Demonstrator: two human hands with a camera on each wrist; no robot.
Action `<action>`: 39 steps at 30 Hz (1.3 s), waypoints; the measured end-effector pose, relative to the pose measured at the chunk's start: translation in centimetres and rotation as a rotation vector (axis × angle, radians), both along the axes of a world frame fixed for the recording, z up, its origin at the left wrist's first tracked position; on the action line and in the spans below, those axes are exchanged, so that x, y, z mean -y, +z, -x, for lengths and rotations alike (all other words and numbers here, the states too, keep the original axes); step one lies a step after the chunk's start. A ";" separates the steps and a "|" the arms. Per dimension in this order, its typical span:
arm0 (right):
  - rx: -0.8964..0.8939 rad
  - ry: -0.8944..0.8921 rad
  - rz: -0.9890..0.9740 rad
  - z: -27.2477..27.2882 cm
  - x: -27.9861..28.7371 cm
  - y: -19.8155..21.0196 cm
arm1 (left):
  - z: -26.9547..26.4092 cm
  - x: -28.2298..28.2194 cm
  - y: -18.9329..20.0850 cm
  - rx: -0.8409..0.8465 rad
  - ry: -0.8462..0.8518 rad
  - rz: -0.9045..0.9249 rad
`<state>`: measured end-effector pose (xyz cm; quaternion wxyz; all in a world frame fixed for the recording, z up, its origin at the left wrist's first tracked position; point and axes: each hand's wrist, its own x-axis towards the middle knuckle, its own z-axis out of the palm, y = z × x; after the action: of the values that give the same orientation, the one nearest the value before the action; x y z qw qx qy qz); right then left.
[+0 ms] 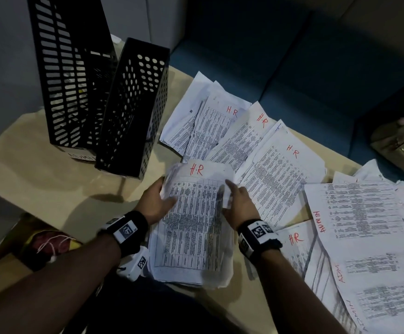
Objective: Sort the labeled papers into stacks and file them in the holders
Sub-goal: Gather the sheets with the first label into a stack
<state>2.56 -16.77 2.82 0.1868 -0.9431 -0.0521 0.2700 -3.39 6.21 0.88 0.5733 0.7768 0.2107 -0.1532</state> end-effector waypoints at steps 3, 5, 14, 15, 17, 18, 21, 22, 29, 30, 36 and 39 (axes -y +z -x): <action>-0.094 -0.016 -0.065 0.8 0.0 0.0 | -0.1 0.3 -0.3 -0.071 0.104 0.222; -0.197 -0.115 -0.203 1.1 0.3 0.1 | -0.3 0.8 -0.2 -0.078 0.083 0.196; 0.097 -0.811 0.089 -2.6 7.5 -0.9 | -0.6 -0.7 -1.3 -0.110 0.141 0.093; 0.067 -0.824 0.124 -2.7 8.1 -1.3 | -0.6 -0.9 -1.4 -0.121 0.130 0.071; 0.085 -0.840 0.144 -2.6 8.7 -1.7 | -0.6 -1.2 -1.8 -0.148 0.140 0.032; 0.107 -0.861 0.146 -2.5 8.8 -1.7 | -0.7 -1.3 -1.7 -0.159 0.152 0.023; 0.094 -0.919 0.223 -2.9 8.9 -1.4 | -0.6 -1.3 -1.4 -0.171 0.189 0.063; 0.048 -0.922 0.261 -3.1 8.8 -1.0 | -0.5 -1.2 -1.3 -0.175 0.190 0.060; -0.172 -1.067 0.029 -4.7 10.2 -1.2 | -0.4 -1.4 -1.0 -0.189 0.197 0.016; -0.193 -1.074 -0.037 -4.7 10.3 -0.9 | -0.4 -1.4 -1.1 -0.188 0.216 0.036; -0.050 -1.126 -0.120 -5.5 8.8 -0.5 | -0.6 -1.4 -1.4 -0.186 0.237 0.053; 0.166 -1.105 -0.150 -5.3 7.9 0.1 | -0.6 -1.5 -1.6 -0.192 0.221 0.018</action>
<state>7.82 -24.71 2.96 0.3625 -0.8323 0.4160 0.0526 -2.75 7.74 -0.77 0.5708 0.7254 0.3476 -0.1646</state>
